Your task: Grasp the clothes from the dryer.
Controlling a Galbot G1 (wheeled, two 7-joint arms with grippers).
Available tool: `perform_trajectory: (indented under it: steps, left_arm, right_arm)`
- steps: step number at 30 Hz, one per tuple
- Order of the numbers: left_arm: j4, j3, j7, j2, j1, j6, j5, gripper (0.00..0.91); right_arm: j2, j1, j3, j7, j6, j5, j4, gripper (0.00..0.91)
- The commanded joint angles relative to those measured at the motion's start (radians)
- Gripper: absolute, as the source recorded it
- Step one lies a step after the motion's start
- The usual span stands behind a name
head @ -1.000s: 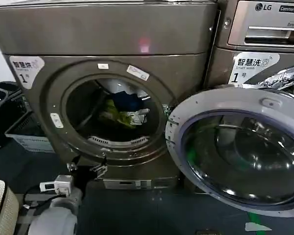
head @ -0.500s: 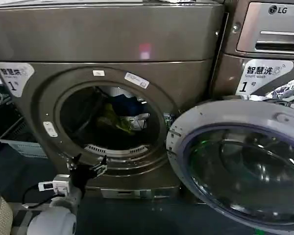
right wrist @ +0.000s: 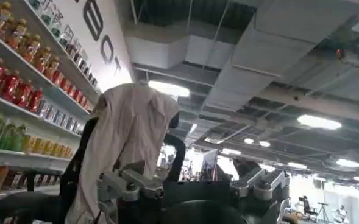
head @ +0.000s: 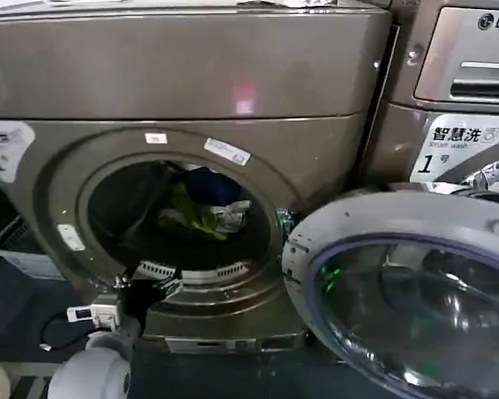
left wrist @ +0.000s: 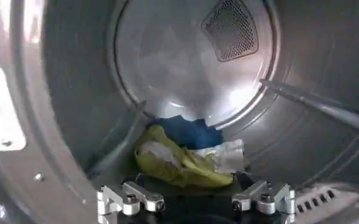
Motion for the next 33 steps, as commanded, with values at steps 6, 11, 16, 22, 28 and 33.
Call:
perform_trajectory:
  steps: [6,11,16,22,28,33]
  left_arm:
    - [0.017,0.015,-0.008,-0.005,-0.009,0.049,0.036,0.907]
    - [0.078,0.035,-0.023,-0.006,-0.079,0.041,0.061,0.907]
    - [0.201,0.060,-0.050,-0.009,-0.197,-0.037,0.060,0.907]
    - [0.428,0.051,-0.059,-0.004,-0.364,-0.146,0.068,0.907]
    - [0.674,0.033,-0.044,-0.010,-0.560,-0.296,0.179,0.907]
    - [0.896,0.029,-0.017,-0.023,-0.691,-0.361,0.218,0.907]
  right_arm:
    - [0.002,-0.001,0.000,0.005,0.007,-0.029,-0.007,0.907]
    - [0.004,-0.002,0.002,0.006,0.015,-0.028,-0.010,0.907]
    - [0.004,-0.001,0.003,0.007,0.018,-0.028,-0.008,0.907]
    - [0.004,0.012,-0.014,0.008,0.021,-0.029,-0.009,0.907]
    - [-0.001,0.015,-0.018,0.008,0.019,-0.030,-0.007,0.907]
    - [-0.005,0.023,-0.029,0.009,0.020,-0.033,-0.006,0.907]
